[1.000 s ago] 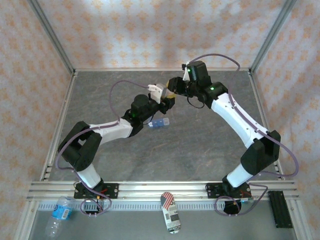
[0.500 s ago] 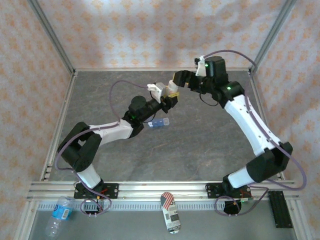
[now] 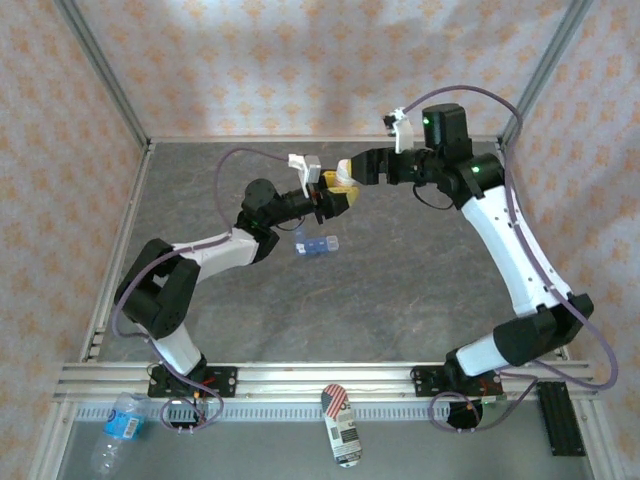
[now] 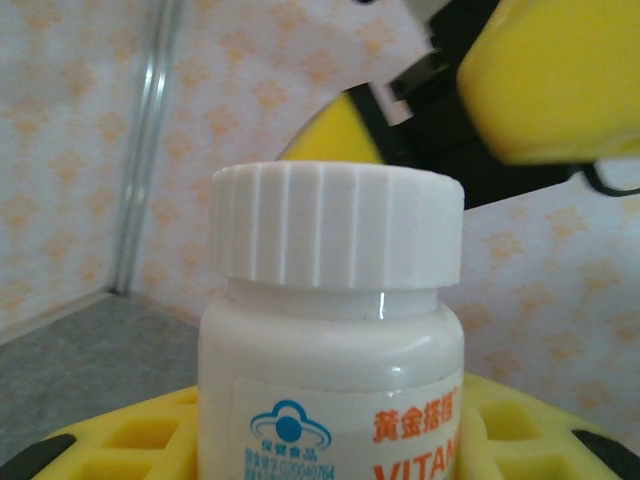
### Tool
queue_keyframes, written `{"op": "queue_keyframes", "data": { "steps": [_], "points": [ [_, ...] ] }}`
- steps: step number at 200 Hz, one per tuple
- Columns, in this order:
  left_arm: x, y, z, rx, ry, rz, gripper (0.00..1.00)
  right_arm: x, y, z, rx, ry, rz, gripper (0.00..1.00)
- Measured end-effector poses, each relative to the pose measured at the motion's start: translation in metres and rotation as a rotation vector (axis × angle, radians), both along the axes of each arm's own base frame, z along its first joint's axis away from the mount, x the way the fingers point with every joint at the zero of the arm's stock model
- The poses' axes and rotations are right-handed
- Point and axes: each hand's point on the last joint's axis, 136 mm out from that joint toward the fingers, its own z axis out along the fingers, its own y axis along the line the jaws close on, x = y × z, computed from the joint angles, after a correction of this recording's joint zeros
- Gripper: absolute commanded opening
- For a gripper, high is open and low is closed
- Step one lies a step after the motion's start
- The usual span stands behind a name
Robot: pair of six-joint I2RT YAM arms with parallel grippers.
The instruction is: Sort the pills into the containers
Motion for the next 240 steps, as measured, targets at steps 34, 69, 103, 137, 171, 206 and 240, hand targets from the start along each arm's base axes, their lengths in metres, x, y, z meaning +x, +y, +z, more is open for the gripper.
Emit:
{"op": "queue_keyframes", "data": {
  "steps": [34,69,103,137,171,206,240],
  "points": [
    [-0.007,-0.005,-0.006,0.006,0.036,-0.064,0.00,-0.003,0.004,-0.012,-0.018,0.037,0.047,0.76],
    [-0.009,-0.007,-0.007,0.007,0.051,-0.092,0.00,-0.006,0.007,-0.014,-0.013,0.049,0.075,0.71],
    [-0.009,-0.008,-0.003,0.001,0.053,-0.105,0.00,-0.008,0.009,-0.014,-0.005,0.051,0.094,0.61],
    [-0.008,-0.010,-0.003,0.001,0.055,-0.116,0.00,-0.009,0.012,-0.014,0.004,0.060,0.109,0.63],
    [-0.008,-0.010,-0.002,-0.001,0.052,-0.116,0.00,-0.009,0.012,-0.014,0.009,0.064,0.111,0.67],
    [-0.008,-0.011,-0.003,0.000,0.054,-0.116,0.00,-0.008,0.013,-0.013,0.017,0.067,0.106,0.65],
    [-0.007,-0.011,-0.005,0.002,0.058,-0.116,0.00,-0.006,0.013,-0.010,0.029,0.062,0.097,0.60]
  ]
}}
